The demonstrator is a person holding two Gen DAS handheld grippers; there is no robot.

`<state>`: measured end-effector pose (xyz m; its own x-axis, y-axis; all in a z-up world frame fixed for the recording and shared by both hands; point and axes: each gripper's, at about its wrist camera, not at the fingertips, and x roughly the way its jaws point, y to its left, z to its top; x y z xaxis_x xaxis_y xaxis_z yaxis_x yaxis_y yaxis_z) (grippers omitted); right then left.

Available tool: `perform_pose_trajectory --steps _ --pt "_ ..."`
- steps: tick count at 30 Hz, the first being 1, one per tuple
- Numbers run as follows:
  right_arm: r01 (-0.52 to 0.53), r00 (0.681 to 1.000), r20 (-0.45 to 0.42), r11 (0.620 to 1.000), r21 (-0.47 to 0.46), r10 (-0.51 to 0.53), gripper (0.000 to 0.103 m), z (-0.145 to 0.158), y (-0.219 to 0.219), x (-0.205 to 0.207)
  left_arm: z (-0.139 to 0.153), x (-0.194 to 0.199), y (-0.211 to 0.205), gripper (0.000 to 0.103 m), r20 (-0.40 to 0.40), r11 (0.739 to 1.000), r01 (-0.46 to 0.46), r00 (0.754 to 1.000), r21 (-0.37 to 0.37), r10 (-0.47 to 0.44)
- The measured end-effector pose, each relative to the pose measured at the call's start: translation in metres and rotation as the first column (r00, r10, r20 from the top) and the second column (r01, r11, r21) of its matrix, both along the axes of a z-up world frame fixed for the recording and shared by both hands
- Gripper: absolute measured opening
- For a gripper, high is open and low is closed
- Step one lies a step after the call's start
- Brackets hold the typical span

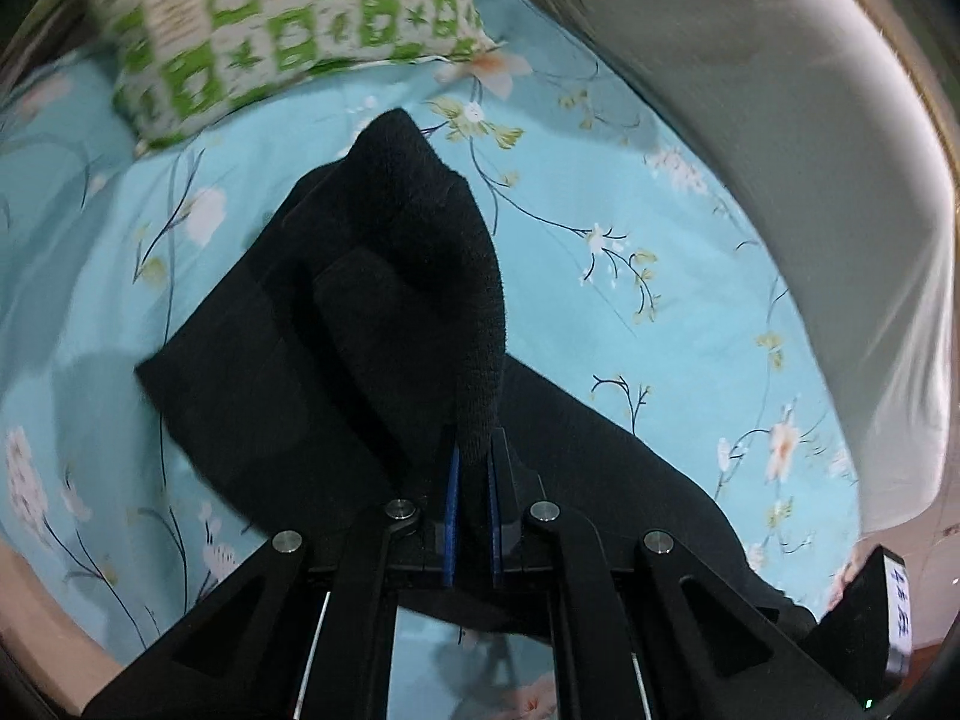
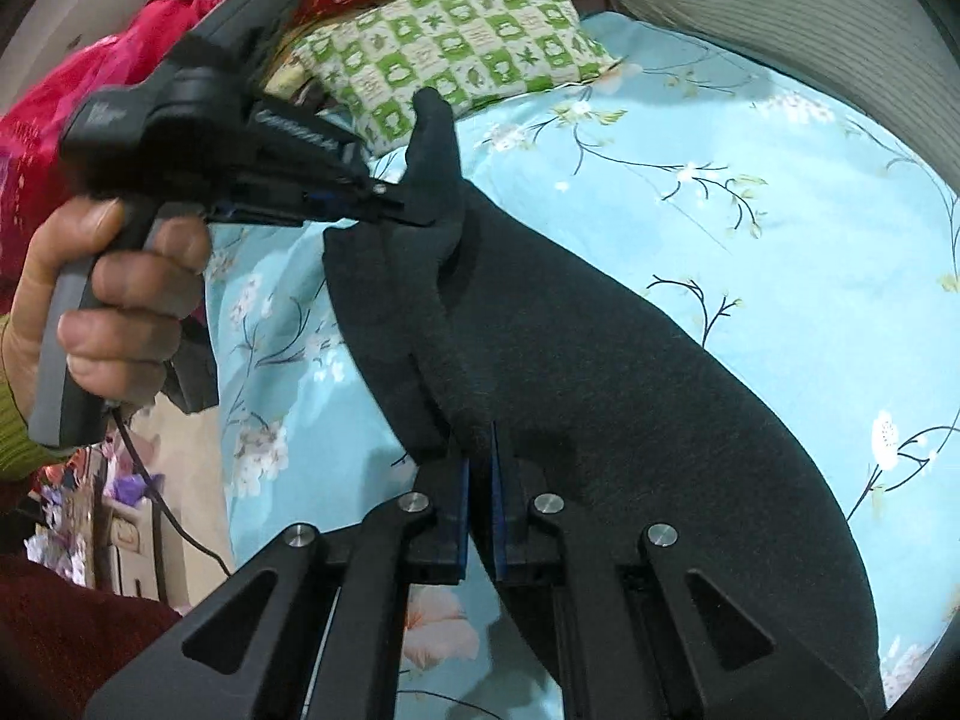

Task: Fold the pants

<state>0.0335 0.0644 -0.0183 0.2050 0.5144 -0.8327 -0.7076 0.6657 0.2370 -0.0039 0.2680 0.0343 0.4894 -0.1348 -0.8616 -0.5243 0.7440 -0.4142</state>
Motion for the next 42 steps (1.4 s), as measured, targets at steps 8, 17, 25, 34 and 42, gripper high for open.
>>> perform_pose_trajectory --steps 8,17,25,34,42 --pt "-0.029 0.999 -0.015 0.998 -0.053 0.028 0.007 -0.009 0.003 -0.003 -0.026 -0.043 0.013 0.005 0.047 0.991 -0.080 0.995 -0.103 0.085" --pt "-0.051 0.998 -0.026 0.994 -0.099 0.048 0.007 -0.019 0.008 -0.008 -0.045 -0.065 0.015 0.005 0.027 0.988 -0.097 0.995 -0.120 0.101" --pt "-0.042 0.998 -0.051 0.992 -0.121 0.036 0.010 -0.026 0.007 -0.011 -0.057 -0.075 0.013 0.007 -0.003 0.990 -0.085 0.996 -0.111 0.085" --pt "-0.030 0.996 -0.088 0.992 -0.121 0.019 0.032 -0.025 0.005 -0.017 -0.054 -0.084 0.026 0.038 -0.047 0.988 -0.099 0.994 -0.116 0.094" --pt "0.030 0.997 -0.074 0.997 -0.066 -0.035 0.035 -0.003 -0.008 -0.011 -0.051 -0.087 0.050 0.065 -0.088 0.981 -0.145 0.987 -0.126 0.135"
